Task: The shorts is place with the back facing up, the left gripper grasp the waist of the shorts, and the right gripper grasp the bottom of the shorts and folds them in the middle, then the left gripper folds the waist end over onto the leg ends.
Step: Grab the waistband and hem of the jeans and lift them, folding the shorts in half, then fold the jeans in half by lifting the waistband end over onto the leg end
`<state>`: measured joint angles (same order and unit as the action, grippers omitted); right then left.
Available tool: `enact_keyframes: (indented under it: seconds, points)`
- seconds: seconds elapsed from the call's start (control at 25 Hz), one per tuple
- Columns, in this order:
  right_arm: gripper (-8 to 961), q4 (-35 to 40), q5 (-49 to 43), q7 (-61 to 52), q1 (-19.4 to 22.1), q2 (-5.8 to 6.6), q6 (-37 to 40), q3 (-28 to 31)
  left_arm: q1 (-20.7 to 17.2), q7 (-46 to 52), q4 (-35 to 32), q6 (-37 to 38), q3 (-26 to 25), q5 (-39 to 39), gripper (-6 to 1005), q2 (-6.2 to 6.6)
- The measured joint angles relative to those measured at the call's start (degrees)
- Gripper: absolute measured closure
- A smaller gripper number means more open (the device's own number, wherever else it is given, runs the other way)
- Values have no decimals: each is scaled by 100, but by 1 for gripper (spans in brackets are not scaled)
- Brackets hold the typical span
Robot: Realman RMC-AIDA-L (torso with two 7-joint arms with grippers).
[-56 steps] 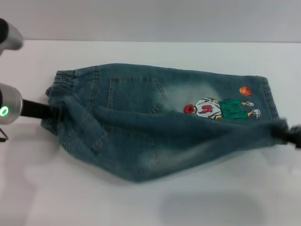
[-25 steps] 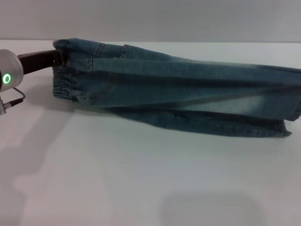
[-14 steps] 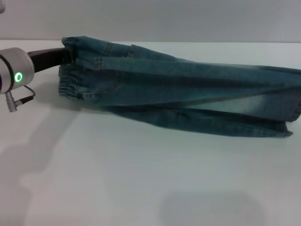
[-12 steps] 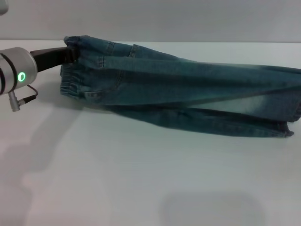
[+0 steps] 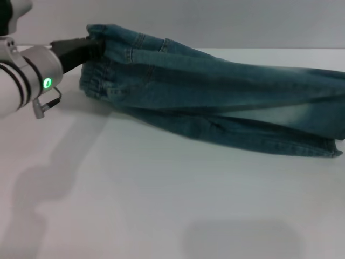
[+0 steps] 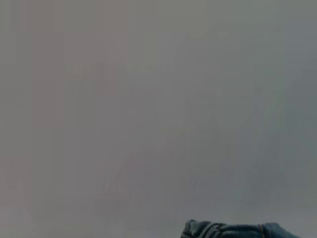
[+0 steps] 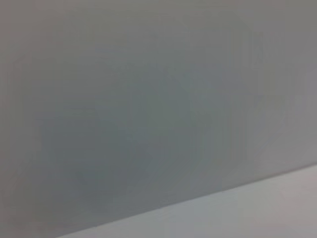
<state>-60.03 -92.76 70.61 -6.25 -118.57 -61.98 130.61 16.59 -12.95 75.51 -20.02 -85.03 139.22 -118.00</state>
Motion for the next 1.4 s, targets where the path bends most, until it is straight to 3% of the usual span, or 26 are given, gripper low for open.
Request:
enact_keyframes:
  seconds: [0.28, 0.72, 0.84, 1.04, 1.4]
  points:
    - [885, 439, -49, 841, -313, -15, -3, 225, 407, -116, -587, 416, 260, 3, 763, 8]
    - [382, 483, 78, 1141, -230, -37, -536, 242, 317, -142, -510, 661, 423, 0, 561, 12]
    - [232, 541, 210, 1423, -175, -55, -597, 219, 316, -142, -487, 662, 415, 30, 360, 11]
    - [185, 838, 802, 2285, -47, -71, -833, 183, 259, -142, -386, 455, 337, 53, 137, 21]
    - [141, 1471, 1182, 3680, -163, -100, -900, 134, 74, -355, -77, 21, 93, 67, 146, 16]
